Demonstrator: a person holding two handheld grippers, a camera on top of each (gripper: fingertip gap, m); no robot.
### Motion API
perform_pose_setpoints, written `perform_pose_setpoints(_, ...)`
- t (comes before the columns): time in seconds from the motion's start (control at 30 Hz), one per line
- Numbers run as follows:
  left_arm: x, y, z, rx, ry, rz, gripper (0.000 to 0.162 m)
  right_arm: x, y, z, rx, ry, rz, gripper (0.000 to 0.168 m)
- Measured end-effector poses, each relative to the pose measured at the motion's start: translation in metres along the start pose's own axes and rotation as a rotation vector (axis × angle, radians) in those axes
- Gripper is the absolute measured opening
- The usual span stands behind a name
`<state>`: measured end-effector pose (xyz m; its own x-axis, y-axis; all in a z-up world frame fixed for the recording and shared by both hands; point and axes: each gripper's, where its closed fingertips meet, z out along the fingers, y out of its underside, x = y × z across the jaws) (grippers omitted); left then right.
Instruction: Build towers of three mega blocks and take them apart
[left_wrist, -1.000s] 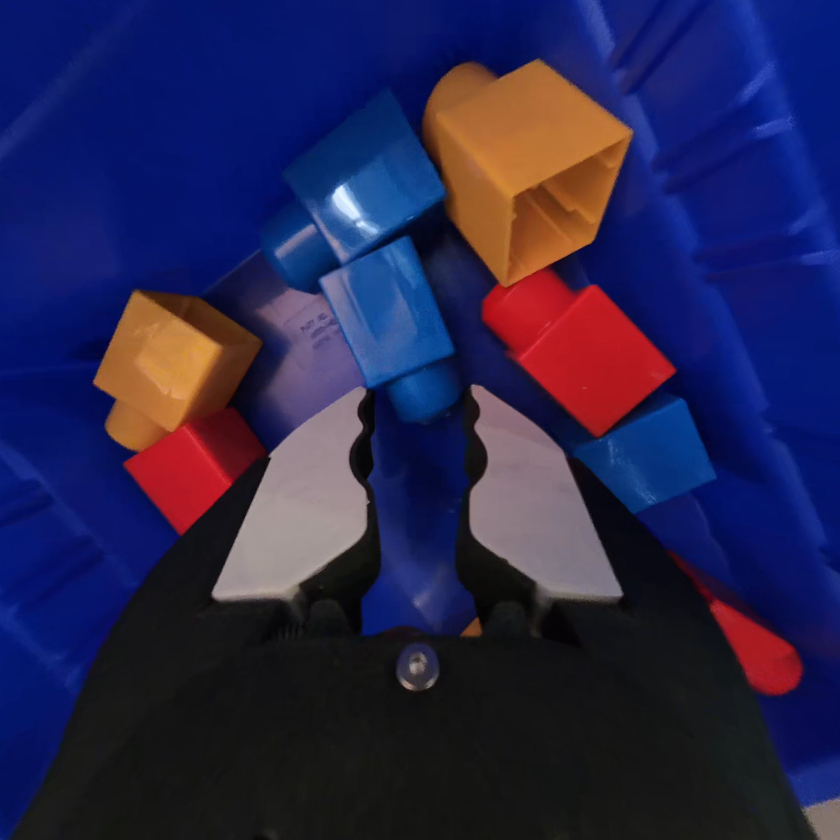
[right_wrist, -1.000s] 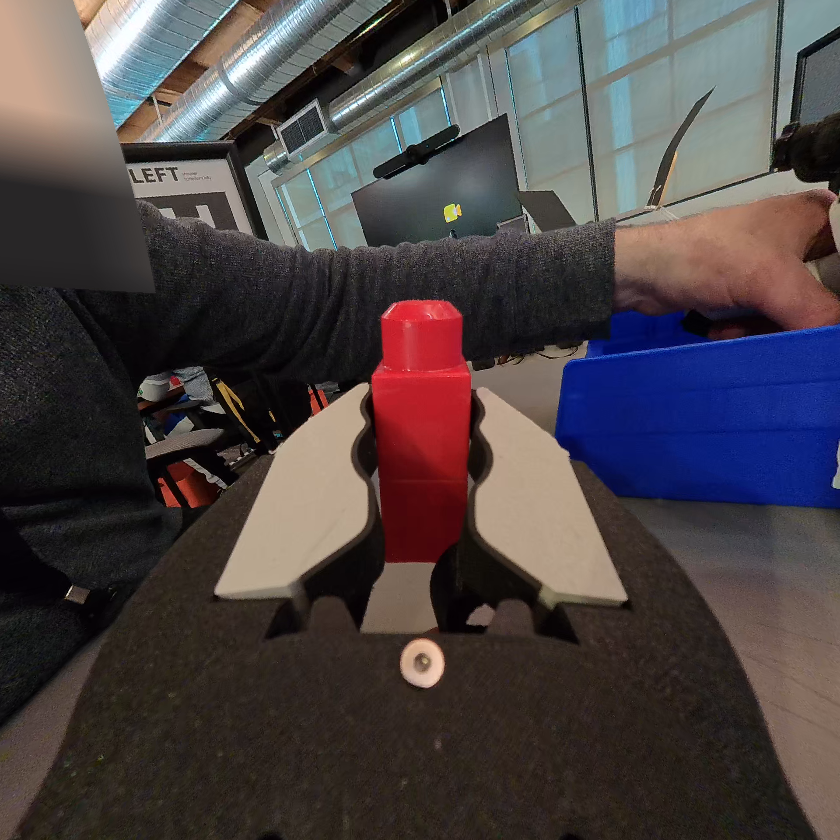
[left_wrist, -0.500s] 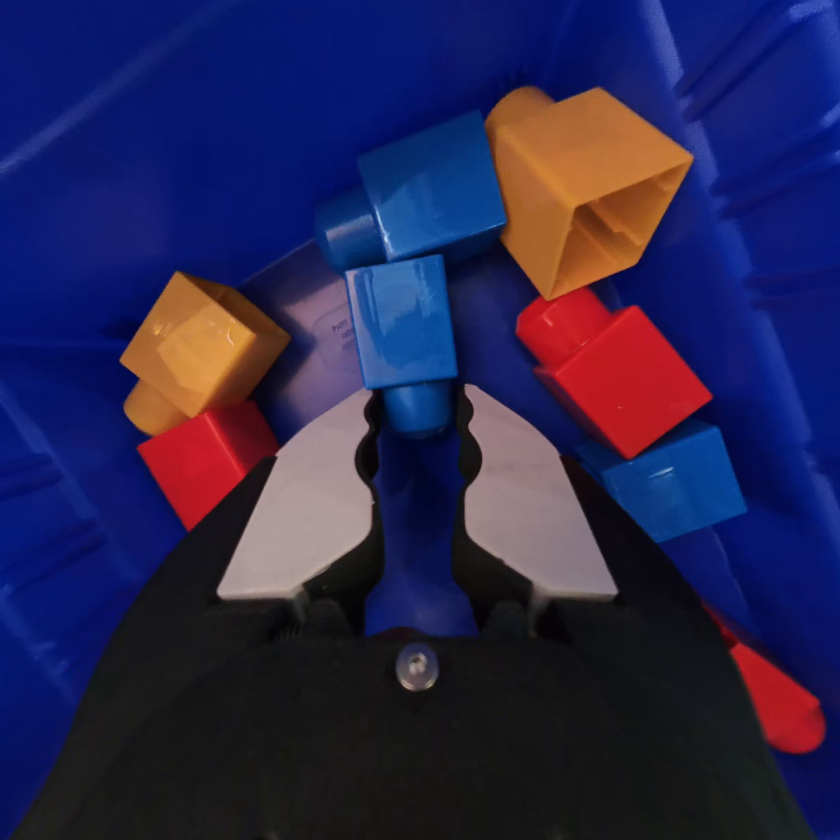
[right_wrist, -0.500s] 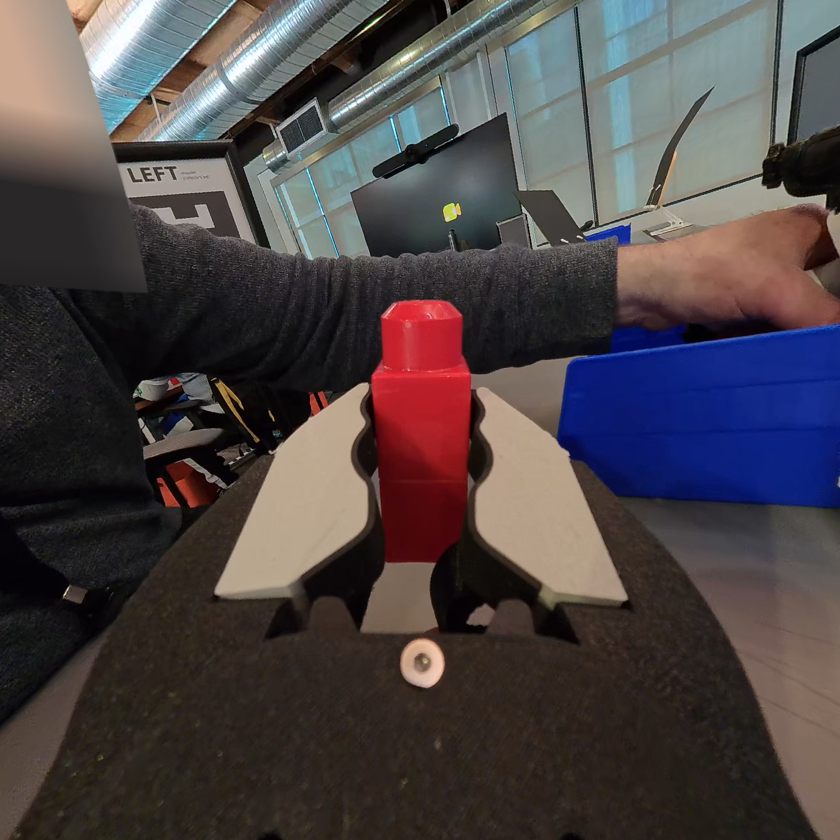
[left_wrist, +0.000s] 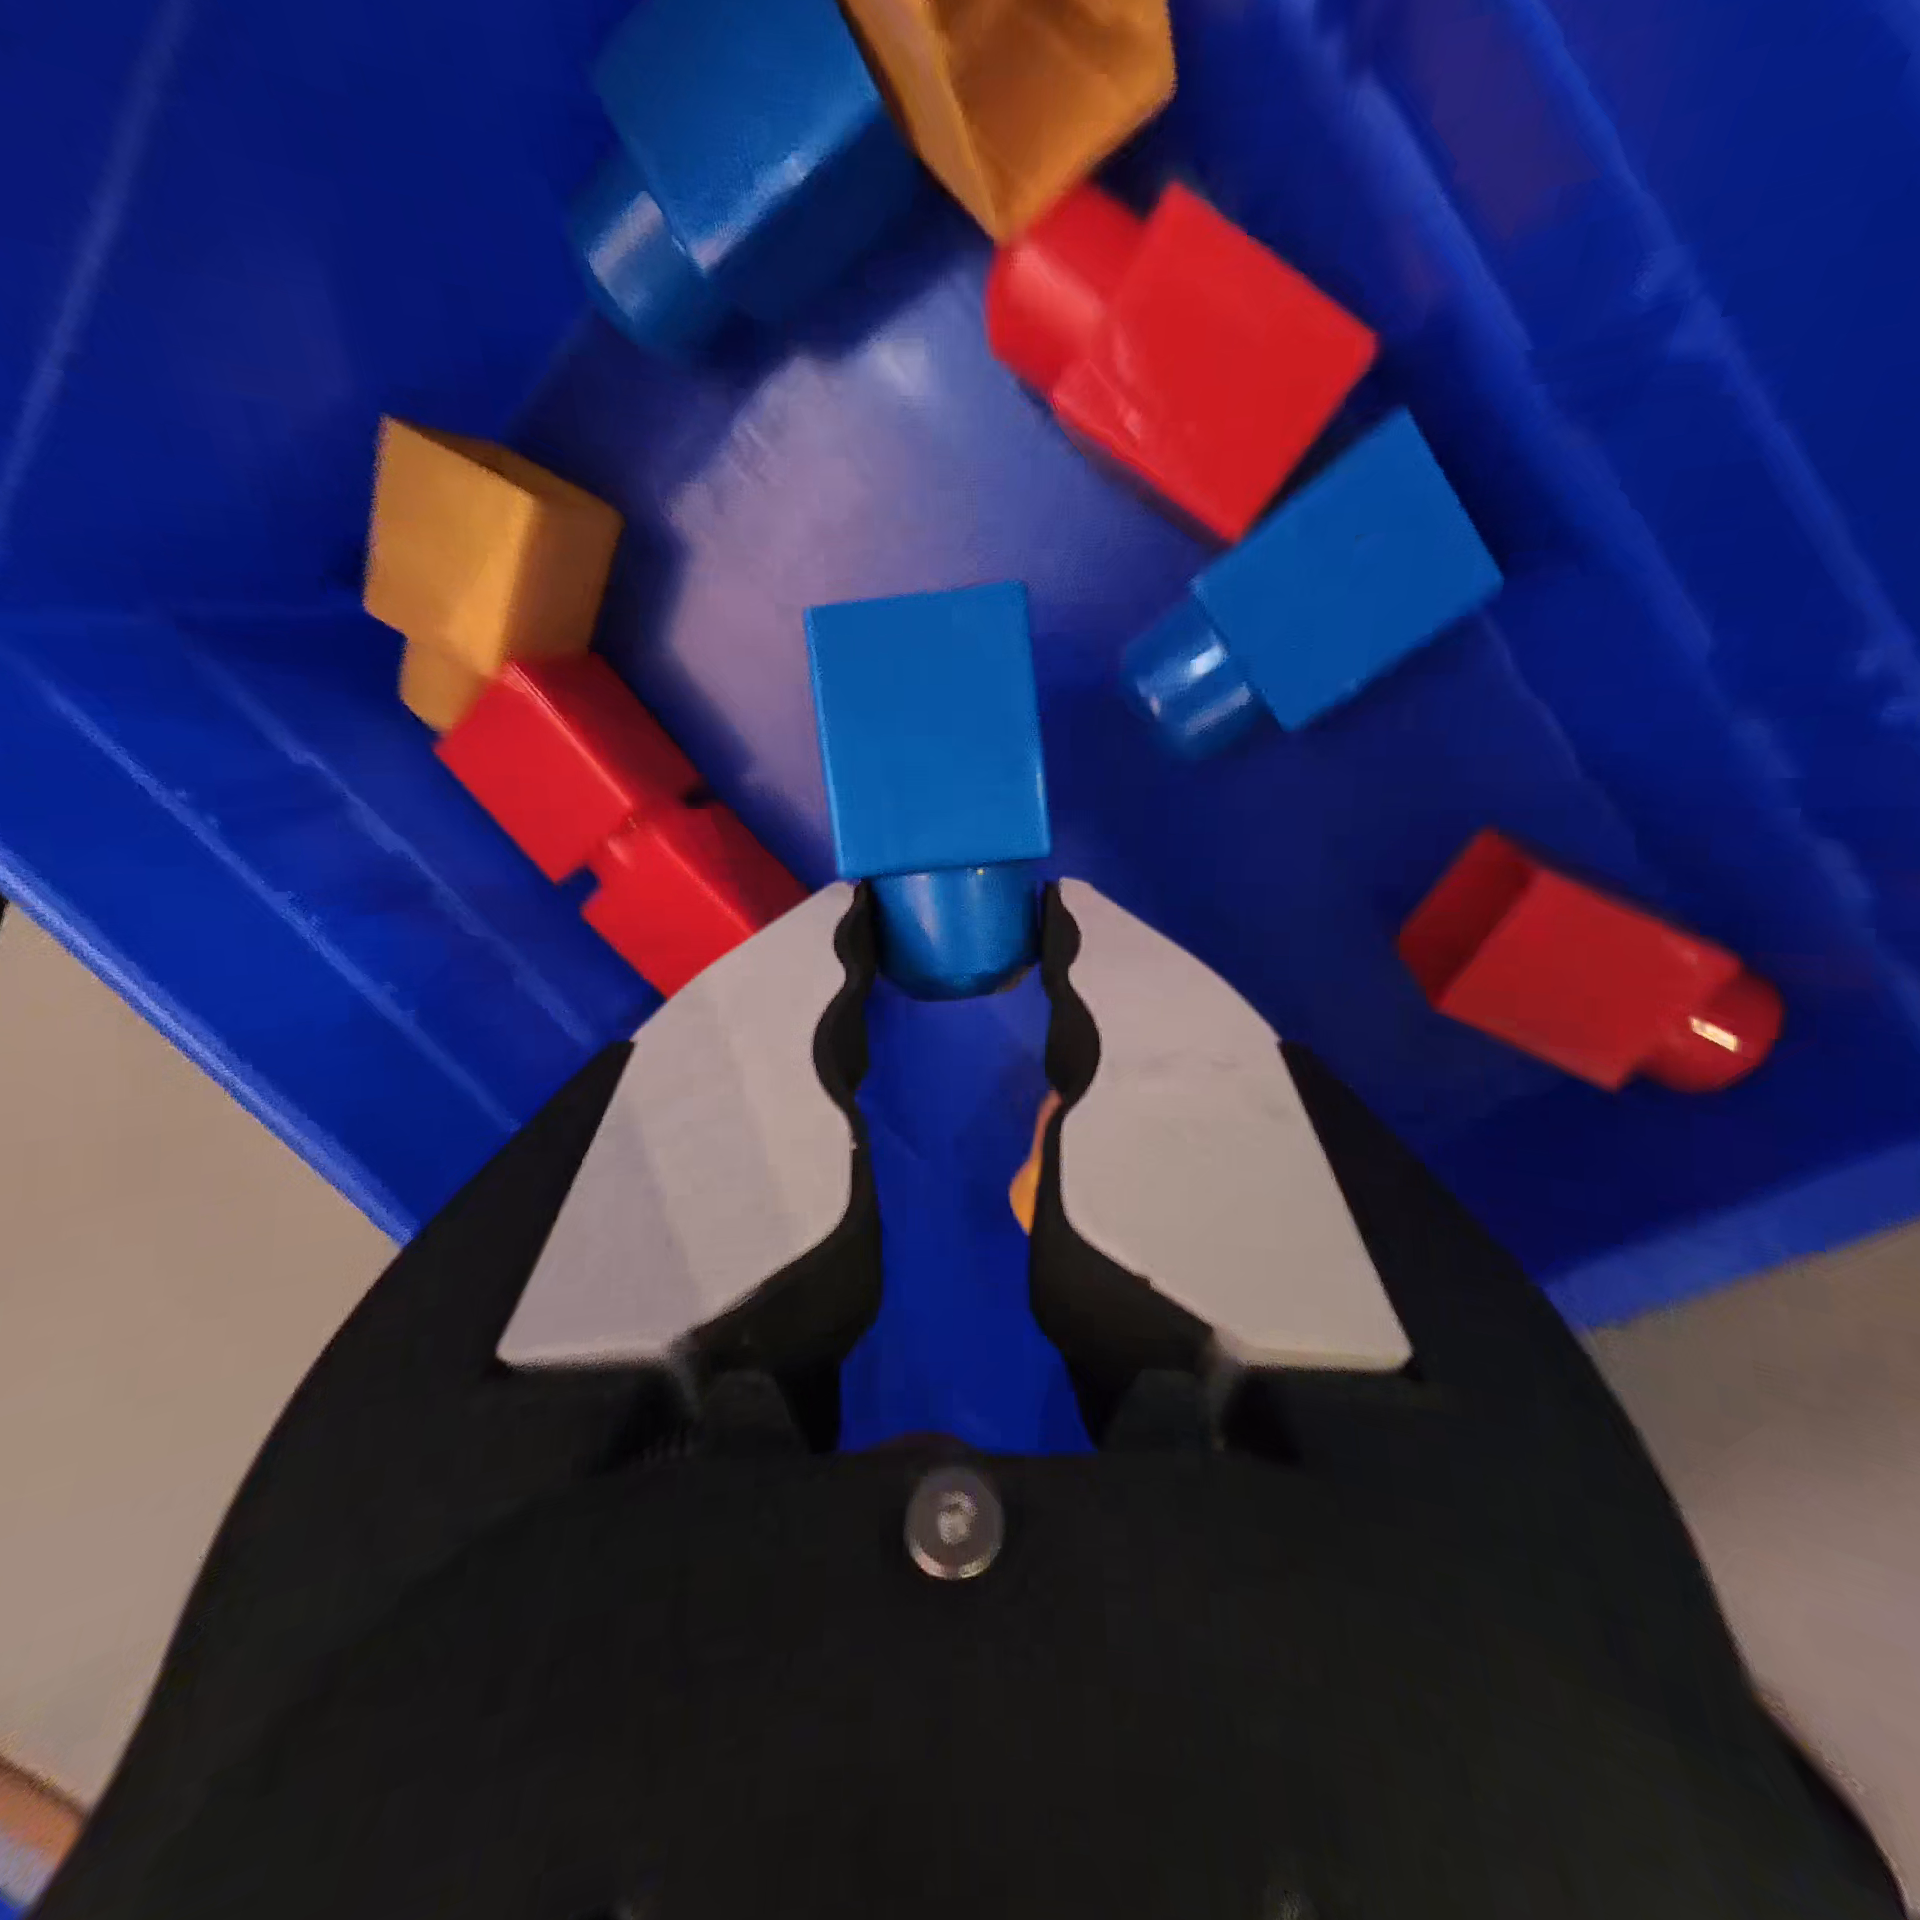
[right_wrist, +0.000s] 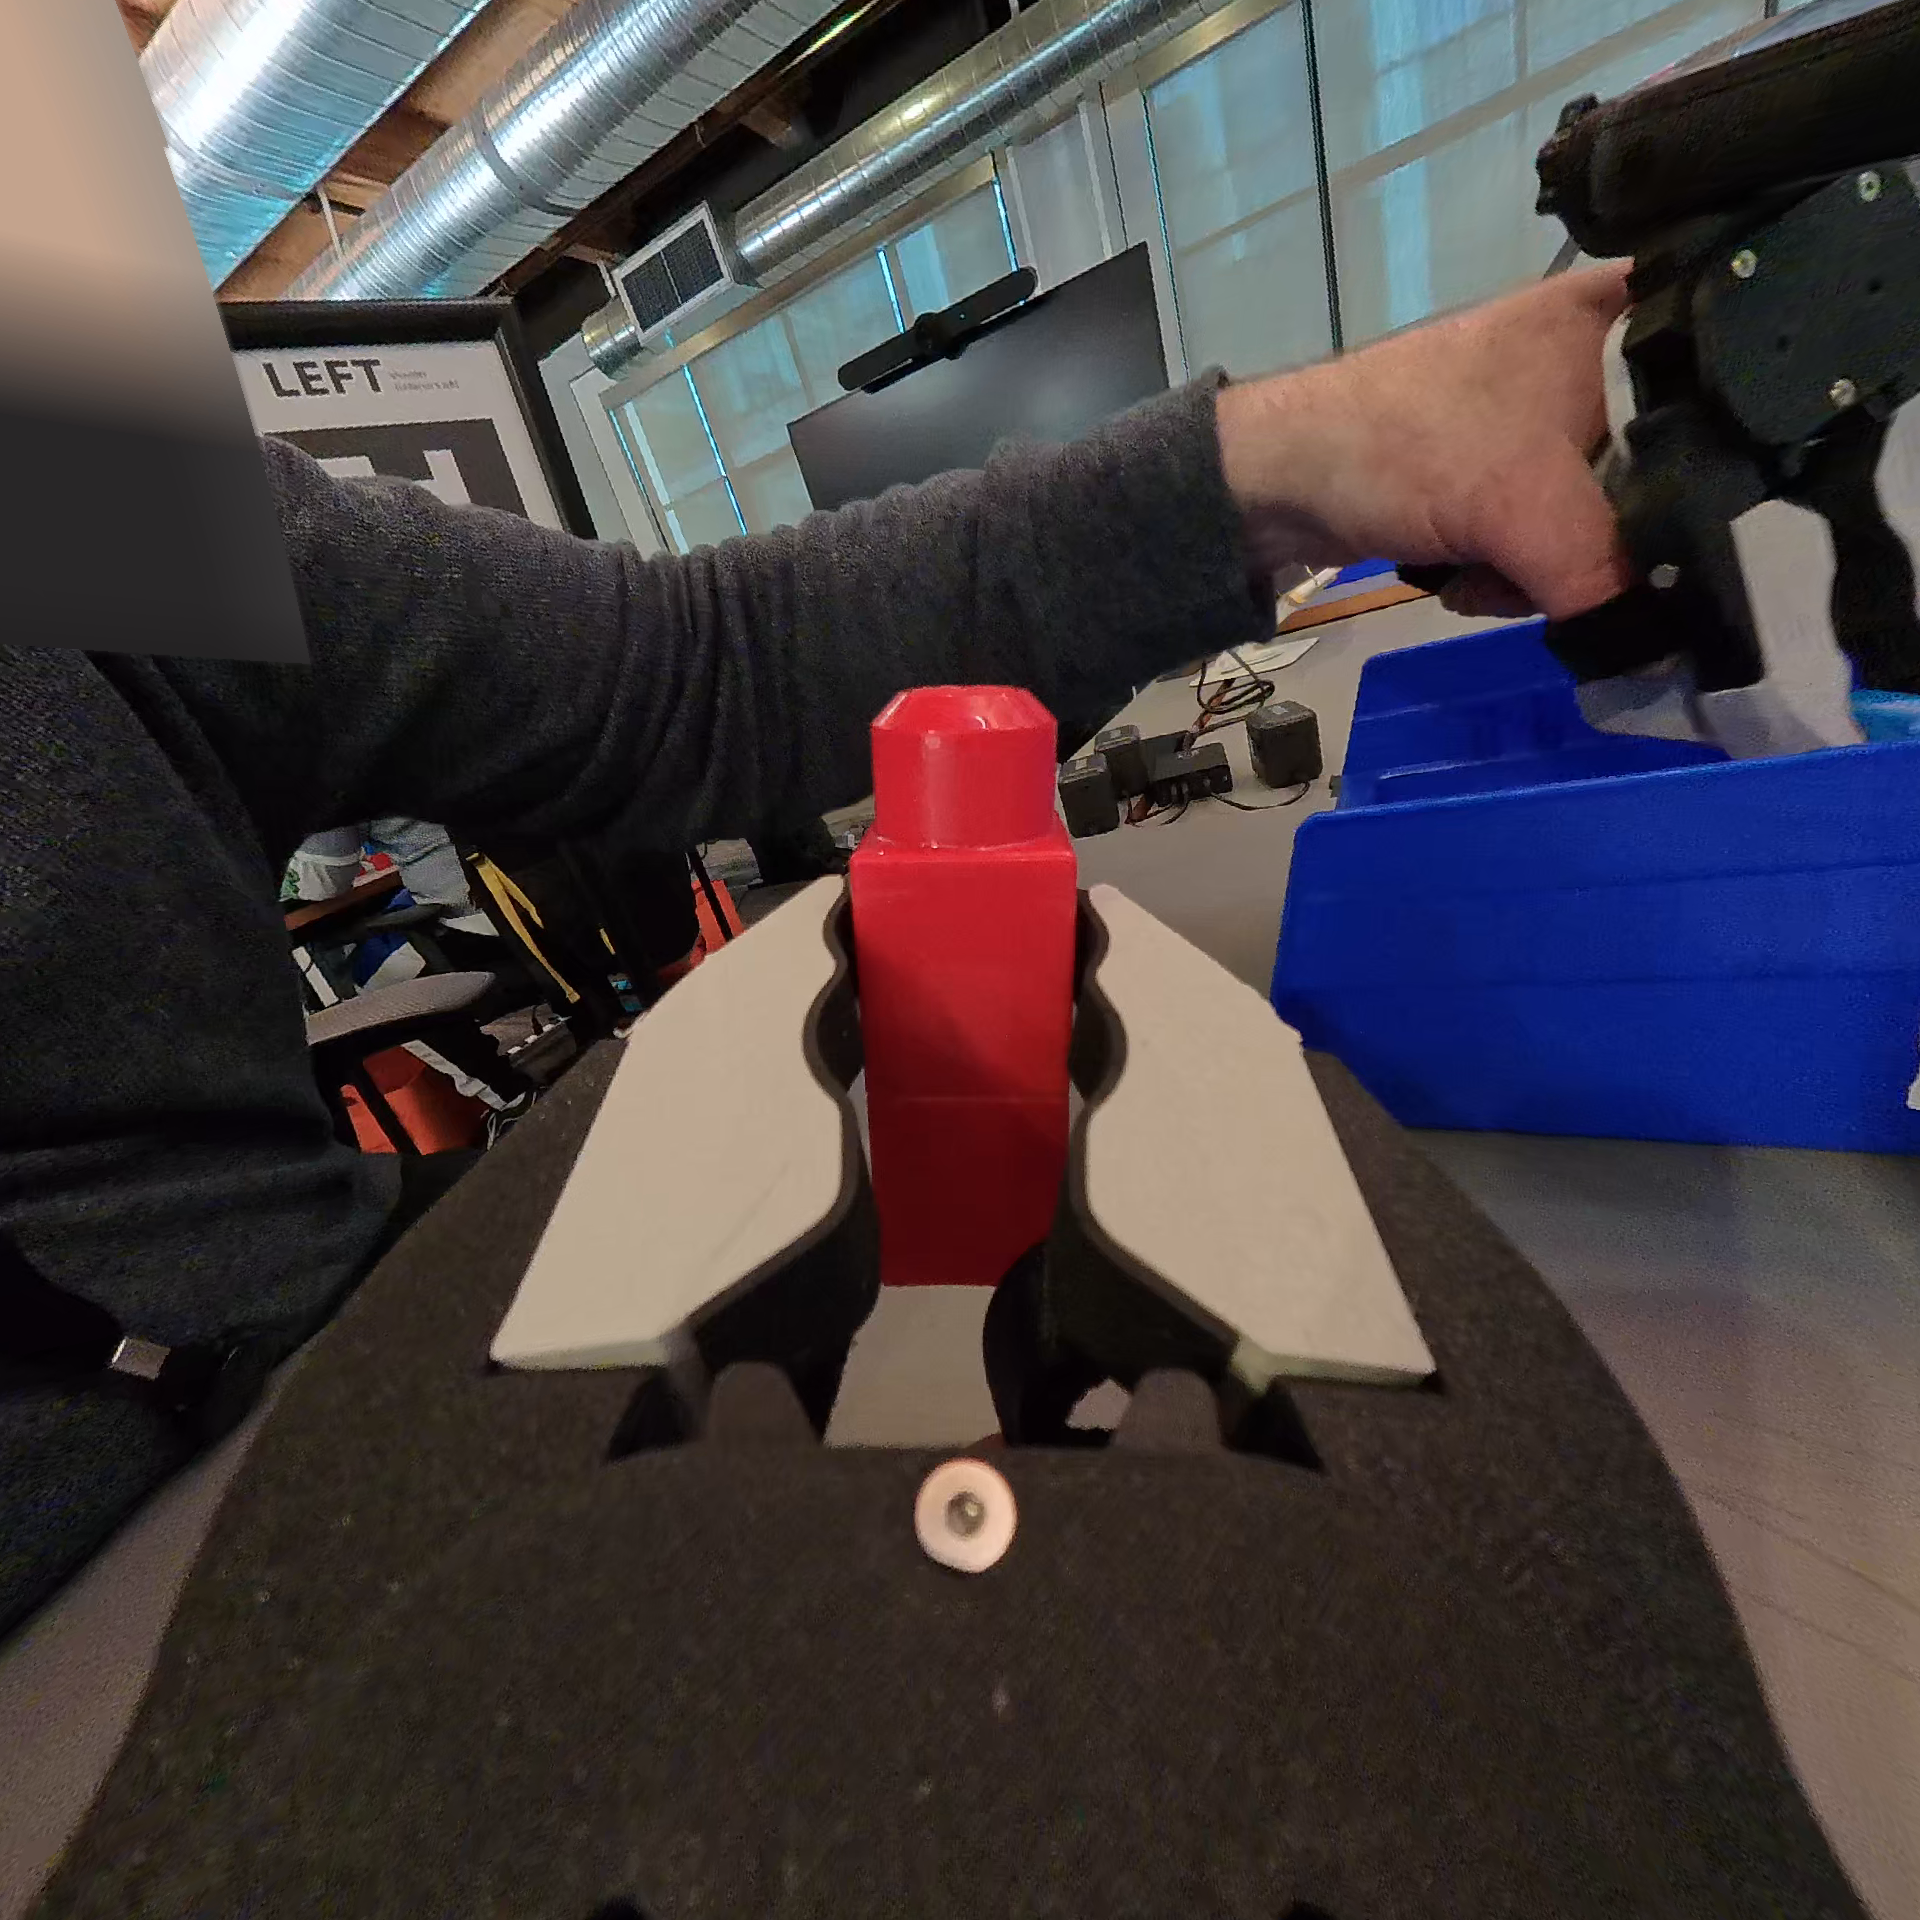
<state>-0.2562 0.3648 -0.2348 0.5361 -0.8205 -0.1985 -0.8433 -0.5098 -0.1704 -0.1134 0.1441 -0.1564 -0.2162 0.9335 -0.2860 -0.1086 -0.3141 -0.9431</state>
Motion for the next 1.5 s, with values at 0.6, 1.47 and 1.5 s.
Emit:
perform_pose_setpoints(0.6, 0.031, 0.043, -0.002, -0.563, 0.178, 0.151, 0.030, -0.001, 0.001, 0.001, -0.011, -0.002, -0.006, 0.037)
perform_pose_setpoints(1.47, 0.028, -0.005, 0.016, 0.000, 0.146, 0.114, 0.035, -0.001, 0.002, 0.002, -0.015, -0.001, -0.006, 0.037)
perform_pose_setpoints(1.5, 0.028, -0.005, 0.007, 0.013, 0.146, 0.105, 0.035, -0.001, 0.002, 0.002, -0.015, -0.001, -0.005, 0.037)
